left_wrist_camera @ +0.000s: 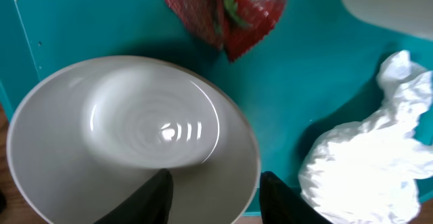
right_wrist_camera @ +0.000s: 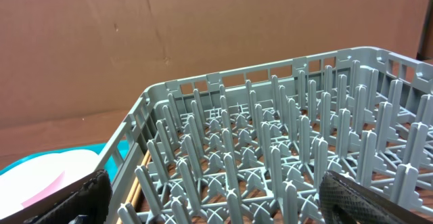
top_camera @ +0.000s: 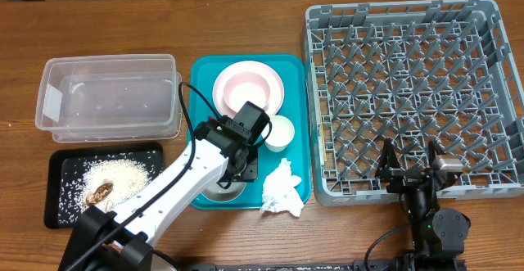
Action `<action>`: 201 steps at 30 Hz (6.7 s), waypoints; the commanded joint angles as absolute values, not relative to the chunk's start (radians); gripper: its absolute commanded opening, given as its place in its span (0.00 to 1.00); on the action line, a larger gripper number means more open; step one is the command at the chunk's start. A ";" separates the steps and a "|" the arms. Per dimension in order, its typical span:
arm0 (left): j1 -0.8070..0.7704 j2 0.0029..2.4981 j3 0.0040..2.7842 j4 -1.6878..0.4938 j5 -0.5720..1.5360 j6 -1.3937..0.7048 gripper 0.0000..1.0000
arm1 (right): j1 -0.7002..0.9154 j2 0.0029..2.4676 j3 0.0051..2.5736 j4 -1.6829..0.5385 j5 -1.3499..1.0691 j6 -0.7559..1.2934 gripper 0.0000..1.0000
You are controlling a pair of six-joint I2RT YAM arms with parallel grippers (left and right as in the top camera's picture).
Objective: Sort waste into correct bins and load items into the dishwasher
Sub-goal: 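Carry the emptied bowl back and set it on the teal tray, then grasp the red snack wrapper with the left gripper, then carry the wrapper left and drop it into the clear plastic bin, then reach the left gripper to the white tissue and grasp it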
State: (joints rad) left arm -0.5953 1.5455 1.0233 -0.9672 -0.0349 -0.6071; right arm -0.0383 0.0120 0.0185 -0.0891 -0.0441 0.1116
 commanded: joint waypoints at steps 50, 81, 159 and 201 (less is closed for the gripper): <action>-0.567 1.729 1.068 -0.728 -0.295 -0.861 0.08 | -0.033 0.003 0.008 -0.081 -0.038 0.117 1.00; 0.125 1.286 1.179 -0.784 -0.142 -0.755 0.04 | -0.033 0.003 0.008 -0.081 -0.038 0.117 1.00; -0.697 1.827 1.192 -0.904 0.202 -0.460 0.70 | -0.033 0.003 0.008 -0.081 -0.038 0.117 1.00; -0.793 1.827 1.132 -0.915 0.086 -0.524 0.67 | -0.033 0.003 0.008 -0.081 -0.038 0.117 1.00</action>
